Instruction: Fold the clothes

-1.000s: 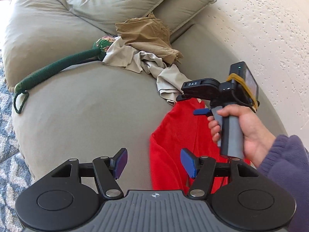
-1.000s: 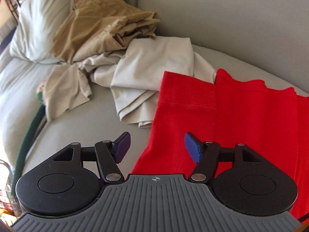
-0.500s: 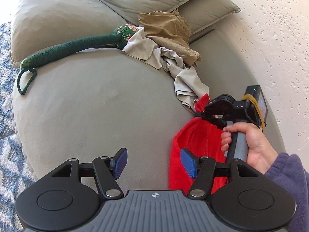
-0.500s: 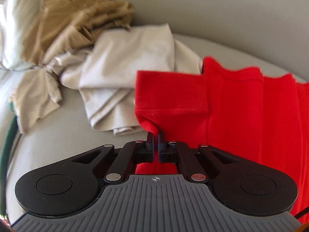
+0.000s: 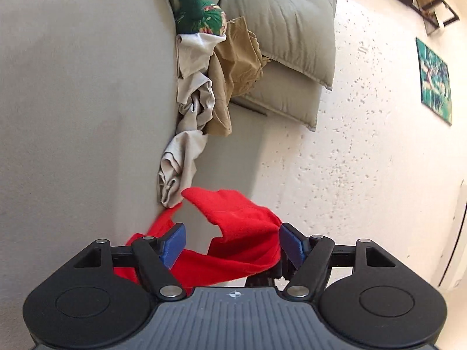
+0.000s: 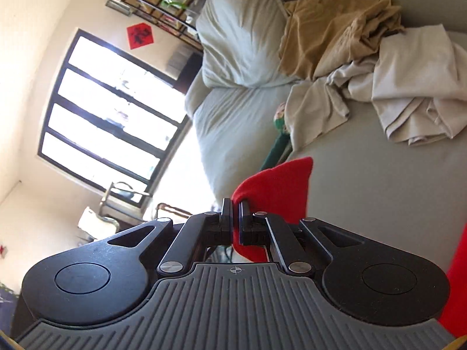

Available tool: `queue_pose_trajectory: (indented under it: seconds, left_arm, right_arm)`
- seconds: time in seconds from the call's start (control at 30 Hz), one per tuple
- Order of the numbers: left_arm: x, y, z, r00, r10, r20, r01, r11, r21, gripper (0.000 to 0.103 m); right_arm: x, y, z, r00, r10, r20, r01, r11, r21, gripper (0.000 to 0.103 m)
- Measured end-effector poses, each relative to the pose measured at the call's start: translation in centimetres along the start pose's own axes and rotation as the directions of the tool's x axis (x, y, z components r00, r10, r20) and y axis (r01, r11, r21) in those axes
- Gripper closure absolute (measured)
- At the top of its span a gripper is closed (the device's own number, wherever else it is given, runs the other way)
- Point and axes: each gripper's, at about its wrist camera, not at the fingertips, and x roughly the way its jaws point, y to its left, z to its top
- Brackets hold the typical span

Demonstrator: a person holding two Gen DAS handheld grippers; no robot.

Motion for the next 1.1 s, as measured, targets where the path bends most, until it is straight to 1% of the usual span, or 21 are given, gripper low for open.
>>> queue_pose_trajectory:
  seconds: [0.13,0.2,0.3,0.37,0.4,0.47,0.5,0.53,0.57,0.67,0.7,0.73,0.77,0.8,0.83,0.87,0.9,0.93,0.97,1.0,1.1]
  left_arm:
    - [1.3,1.0,0.5,0.997,-0.074,0.027,0.076,0.994,-0.084,0.035]
    - [2.0,1.3,0.8,0.996,-0.092,0.014,0.093,0.988,-0.12,0.035]
    - [2.9,1.6,0.8,0.995,-0.1,-0.004,0.098,0.982,-0.161,0.041]
    - [3.2,1.9,0.6,0.994,-0.108,-0.015,0.103,0.977,-0.184,0.059]
    - [3.2,1.8,0.5,0.995,-0.099,-0.013,0.095,0.98,-0.177,0.064]
    - [3.0,1.3,0.2,0.997,-0.082,-0.009,0.08,0.987,-0.139,0.08]
    - [2.8,1.0,0.2,0.997,-0.072,-0.007,0.071,0.99,-0.12,0.085]
    - [2.6,0.6,0.1,0.998,-0.063,-0.001,0.062,0.993,-0.097,0.096]
    - [2.4,0.2,0.1,0.999,-0.048,0.008,0.049,0.997,-0.068,0.099]
    - [2.3,-2.3,-0.1,0.999,0.016,0.028,-0.017,0.998,0.055,0.1]
    - [2.4,-3.5,-0.3,0.999,0.038,0.032,-0.041,0.993,0.11,0.1]
    - [2.5,-4.8,-0.5,0.998,0.059,0.038,-0.065,0.984,0.164,0.1]
    - [2.6,-6.6,-1.0,0.996,0.075,0.042,-0.083,0.967,0.24,0.1]
    - [2.8,-8.6,-1.4,0.995,0.09,0.046,-0.1,0.942,0.321,0.1]
    - [2.9,-10.8,-2.1,0.993,0.103,0.05,-0.114,0.905,0.41,0.1]
    - [3.1,-13.1,-3.0,0.993,0.11,0.051,-0.121,0.861,0.494,0.1]
    - [3.3,-15.3,-4.0,0.992,0.116,0.051,-0.125,0.811,0.572,0.1]
    - [3.4,-17.5,-5.0,0.991,0.122,0.056,-0.13,0.751,0.647,0.1]
    - [3.4,-19.8,-6.3,0.989,0.129,0.071,-0.14,0.676,0.723,0.1]
    - [3.4,-22.1,-7.7,0.987,0.135,0.088,-0.152,0.59,0.793,0.1]
    - [3.1,-27.6,-12.1,0.972,0.151,0.177,-0.219,0.331,0.918,0.1]
  right_arm:
    - [0.3,0.1,-1.2,0.997,0.067,-0.024,-0.066,0.996,0.054,0.1]
    - [0.3,-0.3,-1.6,0.996,0.085,-0.028,-0.083,0.994,0.077,0.1]
    - [-0.1,-1.1,-2.0,0.995,0.096,-0.024,-0.093,0.991,0.099,0.1]
    - [-0.5,-1.6,-2.2,0.995,0.101,-0.021,-0.098,0.988,0.117,0.1]
    - [-0.7,-1.8,-2.3,0.995,0.096,-0.019,-0.093,0.988,0.121,0.1]
    - [-1.1,-2.2,-2.5,0.996,0.086,-0.016,-0.083,0.988,0.13,0.1]
    - [-1.3,-2.4,-2.5,0.997,0.077,-0.012,-0.075,0.988,0.133,0.1]
    - [-1.5,-2.7,-2.5,0.998,0.069,-0.009,-0.067,0.988,0.137,0.1]
    - [-1.7,-2.9,-2.5,0.998,0.06,-0.005,-0.059,0.988,0.141,0.1]
    - [-2.1,-2.7,-2.5,1.0,0.024,-0.002,-0.023,0.991,0.131,0.099]
    - [-2.5,-2.3,-2.4,1.0,-0.001,0.004,0.001,0.993,0.119,0.092]
    - [-2.8,-1.8,-2.4,1.0,-0.026,0.01,0.024,0.994,0.108,0.089]
    - [-3.2,-1.3,-2.3,0.999,-0.05,0.016,0.048,0.994,0.098,0.084]
    - [-4.0,-0.7,-2.2,0.997,-0.067,0.035,0.064,0.995,0.082,0.08]
    - [-5.4,0.3,-2.2,0.993,-0.096,0.067,0.092,0.994,0.062,0.075]
    - [-7.1,1.3,-2.2,0.985,-0.134,0.109,0.13,0.991,0.037,0.062]
    - [-8.8,2.3,-2.3,0.972,-0.172,0.16,0.173,0.985,0.011,0.056]
    - [-10.6,3.3,-2.5,0.955,-0.208,0.213,0.216,0.976,-0.013,0.056]
    - [-12.9,4.6,-2.8,0.929,-0.245,0.277,0.265,0.963,-0.038,0.055]
    - [-14.9,5.5,-3.0,0.905,-0.271,0.329,0.303,0.952,-0.049,0.055]
    - [-21.2,8.0,-3.8,0.815,-0.339,0.47,0.406,0.913,-0.046,0.053]
